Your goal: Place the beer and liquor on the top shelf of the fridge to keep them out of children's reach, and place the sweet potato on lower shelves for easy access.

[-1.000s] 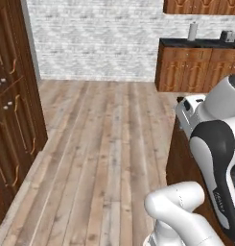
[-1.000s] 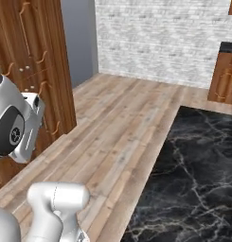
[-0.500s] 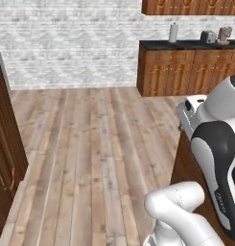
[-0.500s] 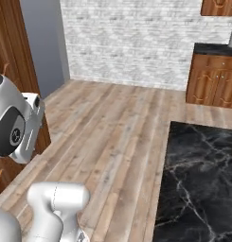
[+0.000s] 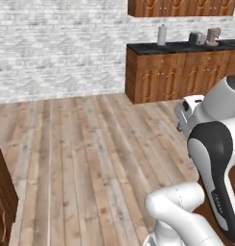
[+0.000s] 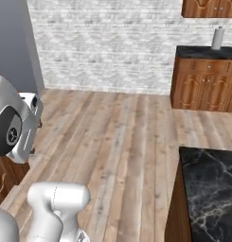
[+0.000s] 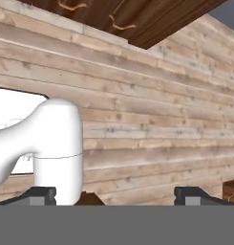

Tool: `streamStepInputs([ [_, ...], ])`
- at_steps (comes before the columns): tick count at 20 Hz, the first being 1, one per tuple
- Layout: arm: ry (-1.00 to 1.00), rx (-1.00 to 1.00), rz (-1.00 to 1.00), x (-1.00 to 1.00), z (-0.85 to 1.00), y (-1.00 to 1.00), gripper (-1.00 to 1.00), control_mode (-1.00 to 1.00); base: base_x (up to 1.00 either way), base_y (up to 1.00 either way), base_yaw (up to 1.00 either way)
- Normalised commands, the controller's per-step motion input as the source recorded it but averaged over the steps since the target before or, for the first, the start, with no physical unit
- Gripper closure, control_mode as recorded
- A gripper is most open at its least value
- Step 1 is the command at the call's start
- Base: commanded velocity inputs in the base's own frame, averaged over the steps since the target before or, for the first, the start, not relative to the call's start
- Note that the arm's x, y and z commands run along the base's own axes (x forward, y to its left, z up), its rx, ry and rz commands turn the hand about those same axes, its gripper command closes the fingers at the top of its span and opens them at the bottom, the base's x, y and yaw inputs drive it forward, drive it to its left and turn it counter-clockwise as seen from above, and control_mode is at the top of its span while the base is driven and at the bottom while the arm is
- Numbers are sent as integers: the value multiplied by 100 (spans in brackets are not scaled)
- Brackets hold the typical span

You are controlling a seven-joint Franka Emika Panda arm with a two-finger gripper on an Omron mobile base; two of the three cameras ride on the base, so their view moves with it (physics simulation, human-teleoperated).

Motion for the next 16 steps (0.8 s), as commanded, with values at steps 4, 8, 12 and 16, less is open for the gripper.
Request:
streamStepInputs([
  [4,0,0,0,0,0,0,-100,100,100,19,-46],
  [8,0,0,0,0,0,0,-100,100,98,30,-46],
  [12,0,0,0,0,0,0,-100,100,96,29,-45],
  [16,0,0,0,0,0,0,-100,100,86,16,-49],
])
